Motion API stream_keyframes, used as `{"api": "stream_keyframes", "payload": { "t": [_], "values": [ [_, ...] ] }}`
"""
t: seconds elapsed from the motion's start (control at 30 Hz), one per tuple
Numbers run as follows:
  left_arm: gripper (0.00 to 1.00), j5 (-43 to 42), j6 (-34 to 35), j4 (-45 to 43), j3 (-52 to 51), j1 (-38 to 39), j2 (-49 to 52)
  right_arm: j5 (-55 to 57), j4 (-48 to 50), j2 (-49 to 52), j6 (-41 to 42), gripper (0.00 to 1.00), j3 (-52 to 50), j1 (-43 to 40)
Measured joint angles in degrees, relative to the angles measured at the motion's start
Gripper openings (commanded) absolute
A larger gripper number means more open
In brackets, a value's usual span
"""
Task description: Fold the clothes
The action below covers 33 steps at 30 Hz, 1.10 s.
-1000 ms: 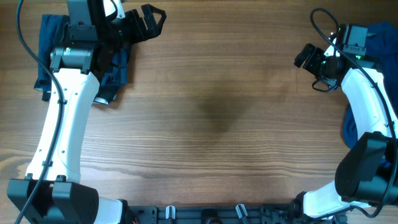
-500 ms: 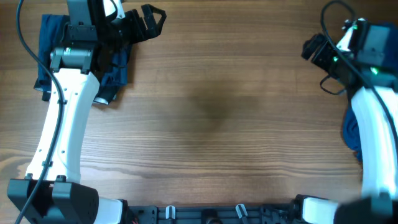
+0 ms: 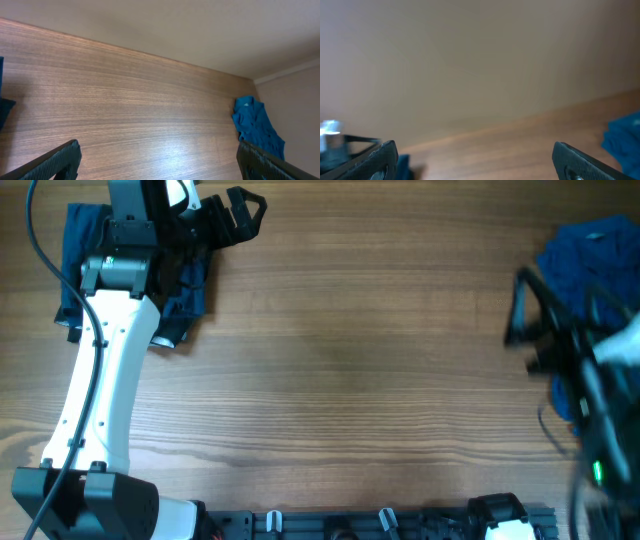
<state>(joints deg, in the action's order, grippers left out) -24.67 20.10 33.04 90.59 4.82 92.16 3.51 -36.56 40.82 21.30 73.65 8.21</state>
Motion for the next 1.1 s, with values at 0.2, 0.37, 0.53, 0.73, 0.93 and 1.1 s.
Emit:
{"api": "stream_keyframes", "payload": {
  "t": [0.2,0.37,0.53,0.73,0.93,1.1],
  "values": [
    [1.00,0.0,0.0,0.0,0.0,0.0,0.0,2.7,0.6,-16.5,0.0,1.00,-12.4,1.8],
    [1.00,0.0,0.0,0.0,-0.1,0.0,0.0,3.2,11.0,-29.1,0.0,1.00,-30.4,0.8],
    [1.00,0.0,0.0,0.1,-0.1,0.0,0.0,3.2,23.3,-37.2,0.0,1.00,-43.8,-2.3],
    [1.00,0.0,0.0,0.0,-0.1,0.0,0.0,3.2,33.6,-39.3,0.0,1.00,-54.6,-4.7],
    [1.00,0.0,0.0,0.0,-0.1,0.0,0.0,3.2,41.6,-39.6,0.0,1.00,-62.9,-4.8],
    [1.00,0.0,0.0,0.0,-0.1,0.0,0.0,3.2,50.0,-39.7,0.0,1.00,-69.2,-4.8]
  ]
}}
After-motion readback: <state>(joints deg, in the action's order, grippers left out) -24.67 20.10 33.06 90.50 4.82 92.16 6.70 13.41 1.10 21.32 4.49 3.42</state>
